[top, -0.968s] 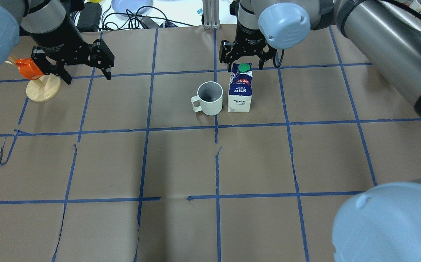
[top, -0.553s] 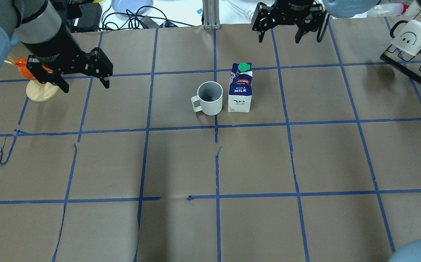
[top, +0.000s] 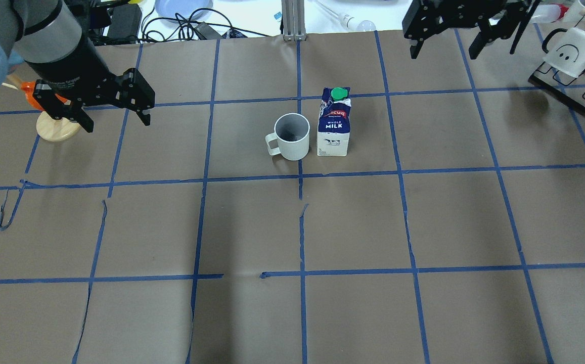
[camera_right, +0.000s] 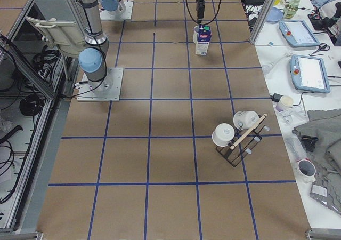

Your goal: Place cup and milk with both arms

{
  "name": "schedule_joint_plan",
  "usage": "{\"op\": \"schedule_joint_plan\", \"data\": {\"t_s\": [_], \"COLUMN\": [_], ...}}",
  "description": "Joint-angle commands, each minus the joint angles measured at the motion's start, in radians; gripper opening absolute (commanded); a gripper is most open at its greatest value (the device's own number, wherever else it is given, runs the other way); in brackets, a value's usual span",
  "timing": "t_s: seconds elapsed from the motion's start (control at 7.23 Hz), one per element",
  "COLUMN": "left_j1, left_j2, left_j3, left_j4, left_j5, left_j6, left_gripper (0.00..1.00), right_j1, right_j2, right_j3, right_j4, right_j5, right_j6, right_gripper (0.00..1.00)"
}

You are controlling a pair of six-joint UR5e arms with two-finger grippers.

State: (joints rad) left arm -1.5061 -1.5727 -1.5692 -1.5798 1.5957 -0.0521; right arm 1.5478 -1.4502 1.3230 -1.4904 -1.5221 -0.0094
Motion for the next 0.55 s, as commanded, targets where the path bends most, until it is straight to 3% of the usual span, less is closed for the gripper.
{"op": "schedule_joint_plan", "data": {"t_s": [0.0,0.14,0.41], "left_j1": [0.000,0.000,0.000], "left_j2": [0.002,0.002,0.002], "left_j3": [0.000,0.000,0.000], "left_j4": [-0.008,-0.006,-0.006], "left_j5": [0.000,-0.002,-0.003], "left_j6": [-0.003,-0.003,-0.006], "left_gripper": [1.00,1.00,1.00], "right_j1": [0.001,0.000,0.000], "right_j2": [-0.071,-0.111,-0.118], "right_j3": [0.074,0.138,0.150], "right_j4": [0.012,-0.020,-0.062], "right_j5": [-0.018,-0.016,-0.033], "right_j6": [-0.009,-0.009,-0.007], "right_gripper": [1.00,1.00,1.00]}}
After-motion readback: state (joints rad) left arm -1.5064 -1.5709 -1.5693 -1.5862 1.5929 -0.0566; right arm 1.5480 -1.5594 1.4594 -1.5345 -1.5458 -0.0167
